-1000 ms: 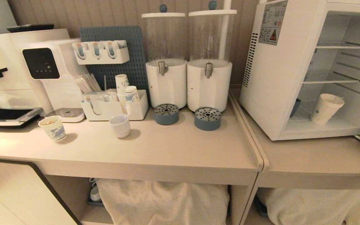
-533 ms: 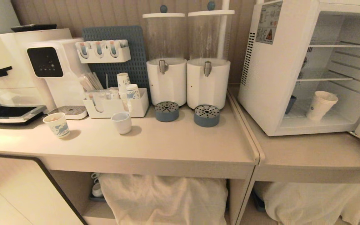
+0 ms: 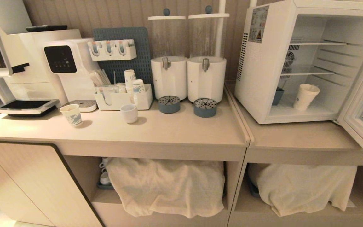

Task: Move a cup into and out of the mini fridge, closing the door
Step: Close the freezer door

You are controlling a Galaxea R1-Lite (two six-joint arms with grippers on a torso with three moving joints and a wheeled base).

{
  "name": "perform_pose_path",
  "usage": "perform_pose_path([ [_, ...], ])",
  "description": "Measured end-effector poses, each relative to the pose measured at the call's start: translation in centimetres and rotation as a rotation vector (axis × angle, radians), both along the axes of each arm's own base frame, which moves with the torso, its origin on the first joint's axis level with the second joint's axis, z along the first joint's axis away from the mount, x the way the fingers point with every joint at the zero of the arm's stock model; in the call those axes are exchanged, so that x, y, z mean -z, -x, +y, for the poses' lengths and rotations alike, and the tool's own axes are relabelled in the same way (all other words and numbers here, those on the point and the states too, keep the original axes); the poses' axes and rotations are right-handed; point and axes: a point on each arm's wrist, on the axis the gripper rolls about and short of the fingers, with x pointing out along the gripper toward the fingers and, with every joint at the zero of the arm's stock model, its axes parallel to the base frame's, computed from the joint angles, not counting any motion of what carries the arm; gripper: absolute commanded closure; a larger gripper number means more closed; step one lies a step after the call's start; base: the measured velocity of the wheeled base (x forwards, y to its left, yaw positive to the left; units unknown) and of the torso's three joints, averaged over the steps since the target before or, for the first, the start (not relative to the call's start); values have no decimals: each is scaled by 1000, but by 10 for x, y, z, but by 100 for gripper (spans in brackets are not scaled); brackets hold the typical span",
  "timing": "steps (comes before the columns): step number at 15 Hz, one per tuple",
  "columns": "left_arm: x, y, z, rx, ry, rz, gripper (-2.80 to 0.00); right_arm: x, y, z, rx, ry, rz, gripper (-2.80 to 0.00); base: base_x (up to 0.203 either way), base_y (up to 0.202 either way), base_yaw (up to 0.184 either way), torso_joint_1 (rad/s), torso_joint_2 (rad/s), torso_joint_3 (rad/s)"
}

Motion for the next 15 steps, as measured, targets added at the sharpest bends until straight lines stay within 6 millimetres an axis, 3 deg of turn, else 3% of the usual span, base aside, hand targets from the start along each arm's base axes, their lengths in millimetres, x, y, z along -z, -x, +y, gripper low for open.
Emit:
perform_pose_path([
  [8,0,0,0,0,0,0,-280,0,0,0,1,-4,2,-280,0,0,0,0,0,0],
  [9,0,0,0,0,0,0,-280,1,0,0,1,-6,2,0,0,0,0,0,0,0],
  [15,0,0,0,0,0,0,-280,0,0,0,7,-8,1,0,0,0,0,0,0,0],
])
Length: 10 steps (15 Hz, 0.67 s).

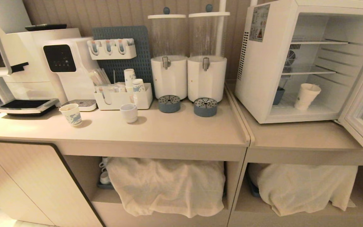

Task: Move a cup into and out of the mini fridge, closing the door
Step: Close the freezer door

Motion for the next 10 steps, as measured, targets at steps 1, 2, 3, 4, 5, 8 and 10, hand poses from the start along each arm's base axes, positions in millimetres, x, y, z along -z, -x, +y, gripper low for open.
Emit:
perform_pose_path([
  [1,0,0,0,0,0,0,-280,0,0,0,0,-1,0,0,0,0,0,0,0,0],
  [2,0,0,0,0,0,0,-280,0,0,0,0,0,-1,0,0,0,0,0,0,0],
  [3,0,0,0,0,0,0,-280,0,0,0,0,-1,0,0,0,0,0,0,0,0],
  [4,0,0,0,0,0,0,-280,0,0,0,1,-1,1,0,0,0,0,0,0,0],
  [5,0,0,0,1,-1,0,-280,0,0,0,2,-3,-1,0,4,-88,13,4,4,-1],
  [8,0,0,0,-1,-1,-1,-280,0,0,0,0,-4,0,0,1,-184,2,2,7,-2],
  [10,0,0,0,0,-1,0,-280,0,0,0,0,-1,0,0,0,-190,0,1,2,2],
])
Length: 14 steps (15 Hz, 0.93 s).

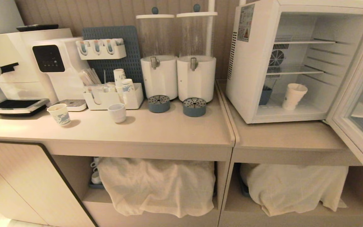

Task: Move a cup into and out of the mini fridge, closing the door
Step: Close the freezer door

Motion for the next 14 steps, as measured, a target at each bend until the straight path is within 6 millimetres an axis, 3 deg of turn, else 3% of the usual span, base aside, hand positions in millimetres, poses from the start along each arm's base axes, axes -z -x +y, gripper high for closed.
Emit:
perform_pose_path([
  [14,0,0,0,0,0,1,-280,0,0,0,-1,2,-1,0,0,-194,1,3,3,4],
])
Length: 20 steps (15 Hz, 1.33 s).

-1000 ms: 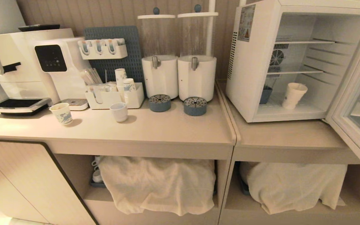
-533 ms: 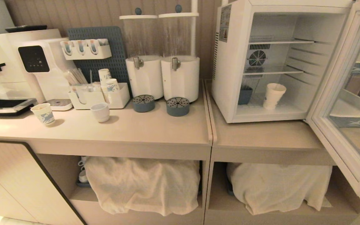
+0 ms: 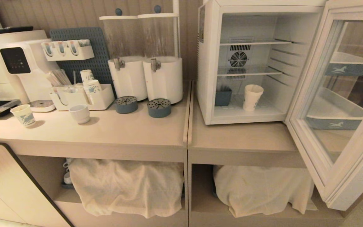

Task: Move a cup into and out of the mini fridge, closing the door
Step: Close the freezer door

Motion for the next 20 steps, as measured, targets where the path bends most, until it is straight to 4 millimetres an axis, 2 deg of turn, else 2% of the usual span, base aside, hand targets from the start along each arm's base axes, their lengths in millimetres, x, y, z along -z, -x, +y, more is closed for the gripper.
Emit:
perform_pose_path([
  [12,0,0,0,0,1,-1,-280,0,0,0,2,-20,0,0,0,-185,2,0,4,3],
  [20,0,0,0,1,1,-1,-280,0,0,0,5,-21,-1,0,0,-8,0,-1,0,1],
])
